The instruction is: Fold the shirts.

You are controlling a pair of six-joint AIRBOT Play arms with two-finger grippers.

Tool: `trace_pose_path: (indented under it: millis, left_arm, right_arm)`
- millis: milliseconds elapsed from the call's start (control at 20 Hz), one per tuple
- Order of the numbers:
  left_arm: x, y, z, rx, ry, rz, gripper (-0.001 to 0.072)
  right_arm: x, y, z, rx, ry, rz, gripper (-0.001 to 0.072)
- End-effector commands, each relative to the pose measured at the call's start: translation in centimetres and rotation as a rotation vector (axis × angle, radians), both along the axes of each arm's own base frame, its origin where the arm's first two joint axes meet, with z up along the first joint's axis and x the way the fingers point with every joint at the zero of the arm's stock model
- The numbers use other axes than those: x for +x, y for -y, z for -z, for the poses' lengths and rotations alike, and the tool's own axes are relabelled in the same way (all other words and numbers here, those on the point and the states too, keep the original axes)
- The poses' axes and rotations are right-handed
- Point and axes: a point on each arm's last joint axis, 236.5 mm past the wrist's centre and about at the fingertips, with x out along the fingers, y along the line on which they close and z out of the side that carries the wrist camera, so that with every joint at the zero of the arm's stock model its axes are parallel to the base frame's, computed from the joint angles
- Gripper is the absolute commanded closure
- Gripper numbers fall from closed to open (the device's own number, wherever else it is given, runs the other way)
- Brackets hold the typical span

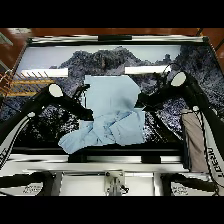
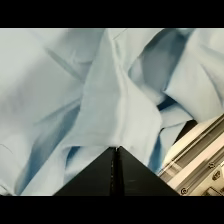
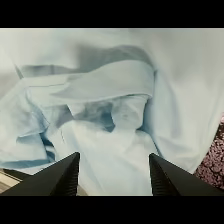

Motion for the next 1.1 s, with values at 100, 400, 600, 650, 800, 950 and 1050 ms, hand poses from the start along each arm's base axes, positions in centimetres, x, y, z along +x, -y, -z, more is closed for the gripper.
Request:
trace_pose_path:
  millis: [100,400,600,650,800,950,1050]
  left_arm:
    - [0.1,-0.3,-3.5,-0.033,0.091,0.008,0.0661]
    - [0.1,-1.0,-2.8,0.002,0.092,0.017,0.0657]
    - [-0.7,-2.8,-0.3,0.101,0.03,0.054,0.0088]
    - [-1.0,-2.8,0.1,0.105,0.008,0.058,0.0088]
    - [-1.4,-2.3,2.0,0.114,-0.065,0.039,0.0088]
    - [-2.2,-0.2,3.7,0.058,-0.15,0.043,0.0093]
    - [-2.7,1.7,4.4,-0.004,-0.19,0.053,0.0094]
  right_arm:
    - [-0.7,-2.9,4.0,-0.069,-0.063,-0.087,0.0168]
    - [-2.6,-3.1,7.2,-0.1,-0.186,-0.138,0.0243]
    - [-4.4,-2.8,5.8,-0.092,-0.206,-0.228,0.0645]
    - [-4.9,-2.3,5.0,-0.107,-0.204,-0.251,0.0645]
    - [-6.8,0.0,1.9,-0.187,-0.192,-0.301,0.0645]
    - [-8.4,1.3,-0.3,-0.236,-0.161,-0.312,0.0645]
    - [-9.5,1.3,-0.2,-0.235,-0.157,-0.3,0.0645]
